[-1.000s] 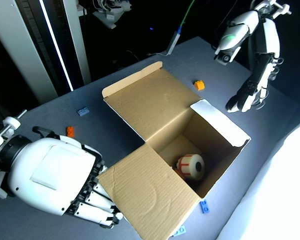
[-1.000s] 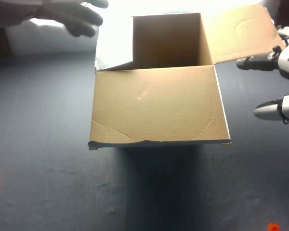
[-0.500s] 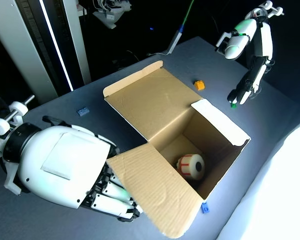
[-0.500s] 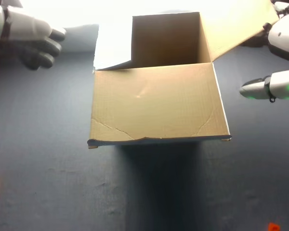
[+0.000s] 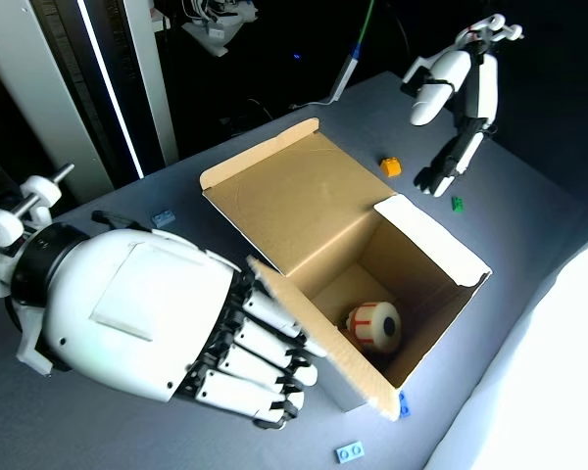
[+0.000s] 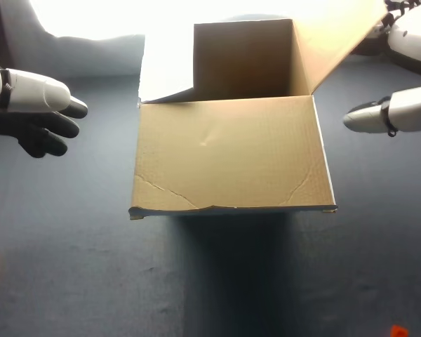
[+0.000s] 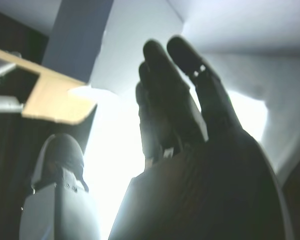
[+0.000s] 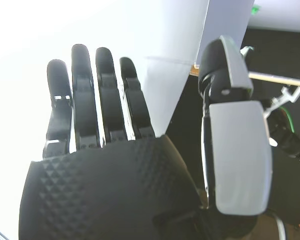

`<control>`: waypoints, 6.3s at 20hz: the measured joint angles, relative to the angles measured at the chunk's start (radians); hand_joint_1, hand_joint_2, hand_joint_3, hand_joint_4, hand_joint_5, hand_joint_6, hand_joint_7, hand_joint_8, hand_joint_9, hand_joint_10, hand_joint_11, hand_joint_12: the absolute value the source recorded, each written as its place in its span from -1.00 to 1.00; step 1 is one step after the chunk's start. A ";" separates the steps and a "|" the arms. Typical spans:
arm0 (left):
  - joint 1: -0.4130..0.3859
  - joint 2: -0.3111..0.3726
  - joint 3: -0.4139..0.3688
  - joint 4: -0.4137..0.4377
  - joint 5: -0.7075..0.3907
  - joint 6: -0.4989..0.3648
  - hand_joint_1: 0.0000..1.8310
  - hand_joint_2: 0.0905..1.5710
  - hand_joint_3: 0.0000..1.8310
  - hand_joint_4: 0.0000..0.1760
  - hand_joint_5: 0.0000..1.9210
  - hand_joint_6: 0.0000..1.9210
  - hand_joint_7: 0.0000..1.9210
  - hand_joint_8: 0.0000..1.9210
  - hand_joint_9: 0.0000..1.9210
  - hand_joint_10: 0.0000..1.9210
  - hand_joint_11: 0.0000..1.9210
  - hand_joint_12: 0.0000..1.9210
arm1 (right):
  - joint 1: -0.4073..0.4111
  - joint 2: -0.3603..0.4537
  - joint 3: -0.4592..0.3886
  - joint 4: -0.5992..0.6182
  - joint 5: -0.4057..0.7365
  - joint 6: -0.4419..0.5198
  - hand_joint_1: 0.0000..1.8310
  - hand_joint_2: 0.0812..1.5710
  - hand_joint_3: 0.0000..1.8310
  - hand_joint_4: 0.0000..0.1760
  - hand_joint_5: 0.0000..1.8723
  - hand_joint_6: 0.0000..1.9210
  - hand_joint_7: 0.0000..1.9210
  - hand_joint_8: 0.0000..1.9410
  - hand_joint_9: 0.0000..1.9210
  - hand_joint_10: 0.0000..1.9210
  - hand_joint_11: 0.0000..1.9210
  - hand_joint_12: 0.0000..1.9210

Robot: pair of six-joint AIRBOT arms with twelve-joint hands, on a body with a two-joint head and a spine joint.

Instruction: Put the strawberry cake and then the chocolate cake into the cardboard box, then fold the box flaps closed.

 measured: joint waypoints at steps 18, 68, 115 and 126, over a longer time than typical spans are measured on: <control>0.069 0.059 -0.122 -0.023 -0.078 -0.038 -0.60 0.37 -1.00 -0.90 -0.52 -1.00 -0.39 -1.00 -0.25 -1.00 -0.64 0.08 | 0.055 -0.107 0.001 0.000 -0.016 0.017 -0.48 0.38 -1.00 -1.00 -0.70 -0.99 -0.58 -0.99 -0.69 -0.51 -1.00 0.54; 0.068 0.062 -0.231 -0.070 -0.178 -0.087 -0.59 0.36 -1.00 -1.00 -0.48 -0.99 -0.36 -0.99 -0.24 -0.99 -0.69 0.16 | 0.042 0.008 0.138 0.061 -0.084 0.212 -0.56 0.40 -1.00 -1.00 -0.69 -0.99 -0.56 -0.99 -0.69 -0.48 -1.00 0.57; -0.359 -0.321 0.232 -0.101 -0.200 0.376 -0.62 0.38 -1.00 -0.92 -0.51 -0.99 -0.37 -1.00 -0.26 -1.00 -0.73 0.18 | -0.098 0.106 0.049 0.145 0.023 0.212 -0.68 0.44 -1.00 -1.00 -0.66 -0.99 -0.55 -1.00 -0.69 -0.44 -1.00 0.58; -0.331 -0.550 0.500 -0.103 -0.307 0.679 -0.65 0.39 -1.00 -0.84 -0.52 -1.00 -0.36 -1.00 -0.26 -1.00 -0.75 0.20 | -0.098 0.106 0.048 0.145 0.030 0.226 -0.75 0.47 -1.00 -1.00 -0.67 -0.99 -0.54 -1.00 -0.70 -0.43 -1.00 0.57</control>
